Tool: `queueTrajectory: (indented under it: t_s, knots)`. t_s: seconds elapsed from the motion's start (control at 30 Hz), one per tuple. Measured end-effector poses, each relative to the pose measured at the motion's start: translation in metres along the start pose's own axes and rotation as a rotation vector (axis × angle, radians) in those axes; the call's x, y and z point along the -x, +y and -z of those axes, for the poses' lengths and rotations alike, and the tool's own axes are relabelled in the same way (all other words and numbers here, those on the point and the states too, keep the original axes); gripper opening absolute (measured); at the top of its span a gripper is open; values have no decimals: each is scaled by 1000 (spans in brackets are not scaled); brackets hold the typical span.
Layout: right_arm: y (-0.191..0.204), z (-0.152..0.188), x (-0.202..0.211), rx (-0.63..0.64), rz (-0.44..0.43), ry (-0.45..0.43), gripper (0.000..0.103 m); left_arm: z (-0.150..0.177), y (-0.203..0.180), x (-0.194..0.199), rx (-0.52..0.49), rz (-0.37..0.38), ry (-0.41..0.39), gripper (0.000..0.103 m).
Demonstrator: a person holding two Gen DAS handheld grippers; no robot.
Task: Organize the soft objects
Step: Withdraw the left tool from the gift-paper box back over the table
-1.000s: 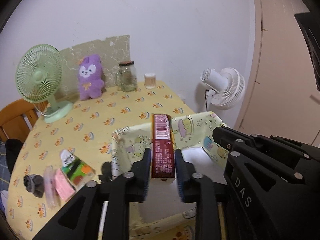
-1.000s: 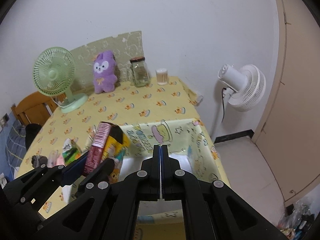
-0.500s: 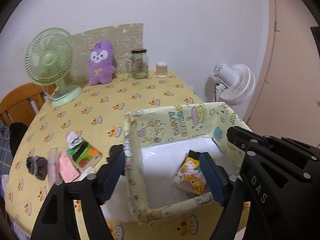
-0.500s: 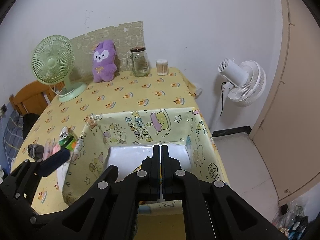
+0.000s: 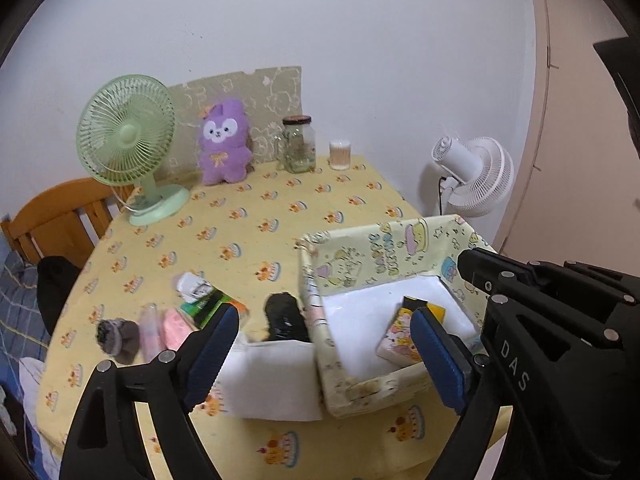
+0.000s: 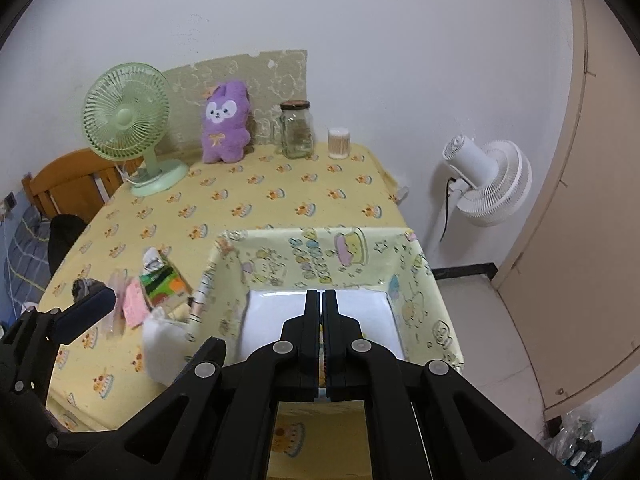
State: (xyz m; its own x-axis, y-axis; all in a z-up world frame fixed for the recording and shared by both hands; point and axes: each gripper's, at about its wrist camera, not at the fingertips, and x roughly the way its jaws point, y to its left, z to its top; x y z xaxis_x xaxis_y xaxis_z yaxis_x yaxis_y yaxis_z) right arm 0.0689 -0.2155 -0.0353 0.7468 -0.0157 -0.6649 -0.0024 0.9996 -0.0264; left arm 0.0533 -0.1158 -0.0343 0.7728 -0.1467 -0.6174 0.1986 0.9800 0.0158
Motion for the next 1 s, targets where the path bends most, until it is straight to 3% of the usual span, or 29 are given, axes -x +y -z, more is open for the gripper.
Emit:
queueTrajectory:
  t_s: [0.43,0.63,1.0]
  knots:
    - [51,-2,27,-56,-27,-68,4,1,56,26,-34,37,-52,92]
    - [76,2,29,-63,-12,-63,4,8,79,26,-37,45,-37,92]
    - [112,9,14,-29,-52,-39,4,22,109,22,-25,-15,-9,92]
